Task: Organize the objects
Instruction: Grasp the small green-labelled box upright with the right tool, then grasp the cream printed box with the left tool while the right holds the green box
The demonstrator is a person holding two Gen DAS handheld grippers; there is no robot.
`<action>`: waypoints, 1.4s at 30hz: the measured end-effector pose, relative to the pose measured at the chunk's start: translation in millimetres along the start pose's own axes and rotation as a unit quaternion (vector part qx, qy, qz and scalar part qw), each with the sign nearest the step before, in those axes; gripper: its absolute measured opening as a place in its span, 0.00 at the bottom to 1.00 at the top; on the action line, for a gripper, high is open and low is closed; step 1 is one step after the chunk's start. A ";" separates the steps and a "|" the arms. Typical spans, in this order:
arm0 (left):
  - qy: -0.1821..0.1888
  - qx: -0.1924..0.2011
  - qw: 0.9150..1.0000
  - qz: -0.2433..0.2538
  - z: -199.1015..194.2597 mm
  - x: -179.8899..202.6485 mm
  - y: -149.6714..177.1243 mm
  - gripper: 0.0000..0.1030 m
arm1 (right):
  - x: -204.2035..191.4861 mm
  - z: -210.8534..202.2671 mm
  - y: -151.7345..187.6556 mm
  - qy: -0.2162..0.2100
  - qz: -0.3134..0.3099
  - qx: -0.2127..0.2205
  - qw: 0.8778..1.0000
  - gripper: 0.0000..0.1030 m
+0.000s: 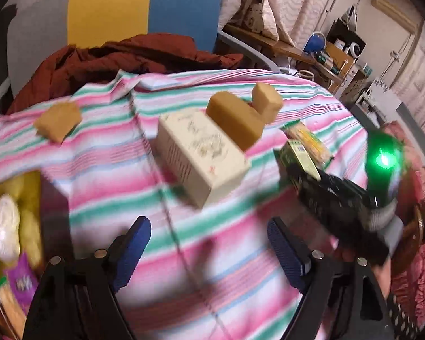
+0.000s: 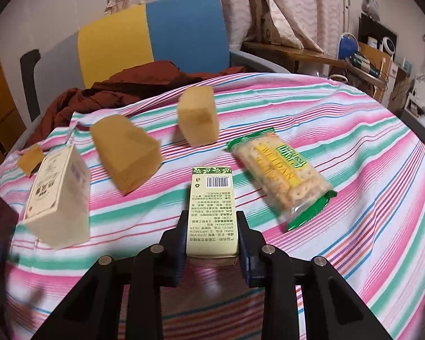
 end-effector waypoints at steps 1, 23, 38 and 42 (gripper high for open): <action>-0.006 0.001 1.000 0.005 5.6 2.2 -3.6 0.83 | -3.6 0.6 0.7 0.003 -0.011 -0.001 1.000 0.30; -0.054 0.006 0.998 -0.011 61.4 -25.7 -9.2 0.76 | -3.6 5.6 3.6 0.003 -0.009 0.004 1.000 0.30; -0.064 0.051 0.997 0.011 54.1 -15.0 2.6 0.53 | -4.5 5.5 4.4 0.010 -0.014 0.009 1.000 0.29; -0.080 0.062 0.994 0.036 47.3 -5.7 9.9 0.51 | -3.6 4.8 4.1 0.011 -0.012 0.014 1.000 0.29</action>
Point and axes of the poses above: each gripper's, at about its wrist camera, not at the fingertips, and z roughly the way its jaws point, x to its right, y to its underside, the point moved 5 cm from there along z, roughly the way its jaws point, and after that the axes turned 13 degrees about x, right-handed, at the moved point
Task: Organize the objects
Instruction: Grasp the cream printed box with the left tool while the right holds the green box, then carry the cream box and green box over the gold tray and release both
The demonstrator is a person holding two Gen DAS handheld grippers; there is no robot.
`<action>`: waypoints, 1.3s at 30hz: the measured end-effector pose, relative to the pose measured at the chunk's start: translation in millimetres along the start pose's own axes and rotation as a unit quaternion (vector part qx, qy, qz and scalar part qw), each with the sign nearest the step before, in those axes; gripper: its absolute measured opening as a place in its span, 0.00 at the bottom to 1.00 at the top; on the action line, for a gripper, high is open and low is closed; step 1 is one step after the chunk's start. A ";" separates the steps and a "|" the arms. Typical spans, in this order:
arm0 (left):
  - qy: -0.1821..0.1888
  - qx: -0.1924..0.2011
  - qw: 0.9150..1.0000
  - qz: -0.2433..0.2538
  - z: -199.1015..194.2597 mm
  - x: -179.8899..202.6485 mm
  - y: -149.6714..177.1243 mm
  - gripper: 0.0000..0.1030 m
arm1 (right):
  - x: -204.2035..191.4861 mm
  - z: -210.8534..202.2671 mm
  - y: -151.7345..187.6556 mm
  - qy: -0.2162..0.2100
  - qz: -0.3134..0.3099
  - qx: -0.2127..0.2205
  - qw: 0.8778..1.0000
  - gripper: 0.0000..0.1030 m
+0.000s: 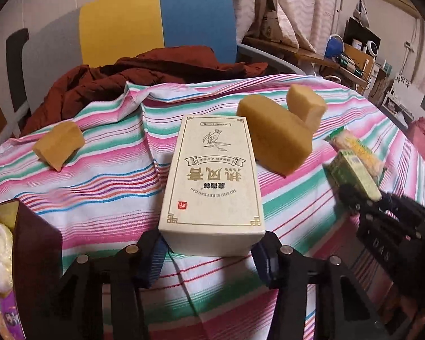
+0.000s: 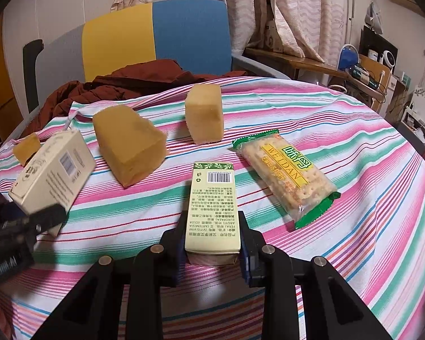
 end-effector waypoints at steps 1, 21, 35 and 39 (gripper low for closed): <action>0.001 0.002 1.000 0.000 -1.3 0.3 0.3 0.51 | 0.7 -0.8 -0.6 0.000 0.001 0.002 1.000 0.29; 0.040 0.067 0.994 -0.075 -37.2 -21.3 -37.0 0.51 | -7.9 -13.2 -9.4 0.013 -0.028 0.043 0.999 0.29; 0.066 0.104 0.987 -0.103 -77.8 -55.3 -55.0 0.50 | -10.2 -11.7 -6.6 0.018 -0.033 0.040 0.998 0.29; 0.075 0.097 0.986 -0.112 -92.9 -59.4 -34.0 0.50 | -11.4 -14.4 -6.9 0.020 -0.035 0.046 0.998 0.29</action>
Point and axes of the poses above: each gripper's, at about its wrist camera, not at the fingertips, and z roughly the way its jaws point, x to its right, y to its underside, the point moved 5 cm from there along z, roughly the way its jaws point, and after that the axes turned 13 degrees about x, right-handed, at the moved point
